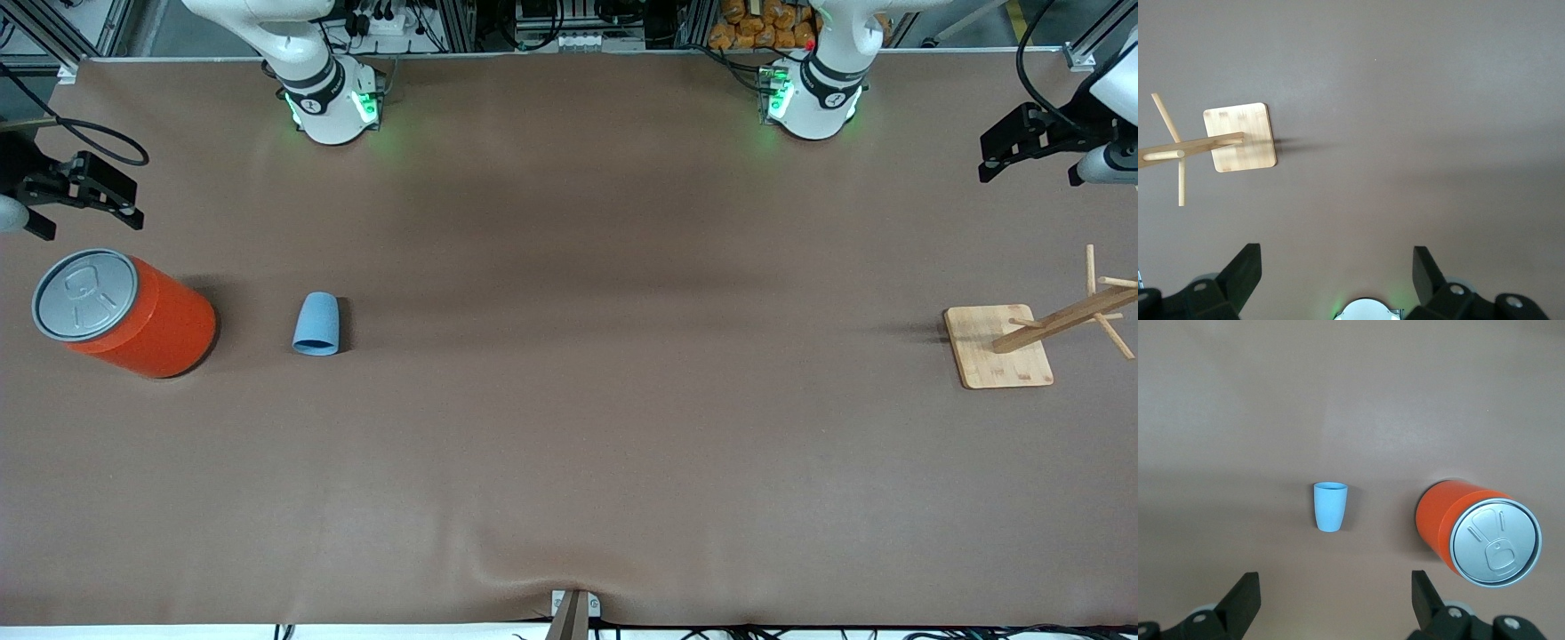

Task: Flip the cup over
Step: 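Reach the right gripper down toward the upside-down light-blue cup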

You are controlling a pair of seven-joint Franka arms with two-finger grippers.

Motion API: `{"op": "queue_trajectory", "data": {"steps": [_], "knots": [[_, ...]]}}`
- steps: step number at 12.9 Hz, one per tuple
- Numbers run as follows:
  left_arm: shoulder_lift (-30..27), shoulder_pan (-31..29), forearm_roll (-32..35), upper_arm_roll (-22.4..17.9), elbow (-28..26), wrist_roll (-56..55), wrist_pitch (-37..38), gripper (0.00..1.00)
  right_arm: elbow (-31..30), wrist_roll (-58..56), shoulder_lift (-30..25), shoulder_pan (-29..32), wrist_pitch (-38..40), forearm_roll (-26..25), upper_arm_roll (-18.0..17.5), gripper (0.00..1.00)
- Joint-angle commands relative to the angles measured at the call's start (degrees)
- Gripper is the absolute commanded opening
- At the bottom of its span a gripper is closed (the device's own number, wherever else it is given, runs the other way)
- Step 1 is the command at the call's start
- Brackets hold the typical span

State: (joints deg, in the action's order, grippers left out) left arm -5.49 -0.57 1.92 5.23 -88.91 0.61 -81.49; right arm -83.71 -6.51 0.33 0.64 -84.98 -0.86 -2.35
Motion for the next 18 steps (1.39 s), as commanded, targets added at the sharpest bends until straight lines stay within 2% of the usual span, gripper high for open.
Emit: {"op": "queue_trajectory", "data": {"steps": [1, 8, 11, 13, 15, 18], "knots": [[0.65, 0.48, -0.16, 0.65, 1.28, -0.24, 0.72, 1.0, 1.44, -0.61, 0.64, -0.29, 0.96, -0.81, 0.16, 1.0], [1.53, -0.39, -0.51, 0.48, 1.9, -0.17, -0.33, 1.0, 1.44, -0.35, 1.42, -0.46, 0.87, -0.81, 0.16, 1.0], [1.1, -1.09, -0.77, 0.22, 1.46, -0.08, -1.3, 1.0, 1.62, -0.96, 8.6, -0.2, 0.87, -0.99, 0.16, 1.0], [0.13, -1.45, -0.86, 0.22, 1.37, 0.44, -0.6, 1.0, 1.36, -1.23, 10.38, -0.37, 0.95, -0.37, 0.24, 1.0], [-0.13, -1.45, -0.77, 0.48, 1.46, 0.97, -0.07, 1.0, -5.02, -0.44, 11.71, -0.46, -1.04, -0.11, 0.16, 1.0], [-0.84, -1.36, -0.77, 0.66, 1.81, 0.98, 0.37, 1.0, -19.87, -0.44, 10.48, -0.11, -13.24, 0.07, 0.16, 1.0]]}}
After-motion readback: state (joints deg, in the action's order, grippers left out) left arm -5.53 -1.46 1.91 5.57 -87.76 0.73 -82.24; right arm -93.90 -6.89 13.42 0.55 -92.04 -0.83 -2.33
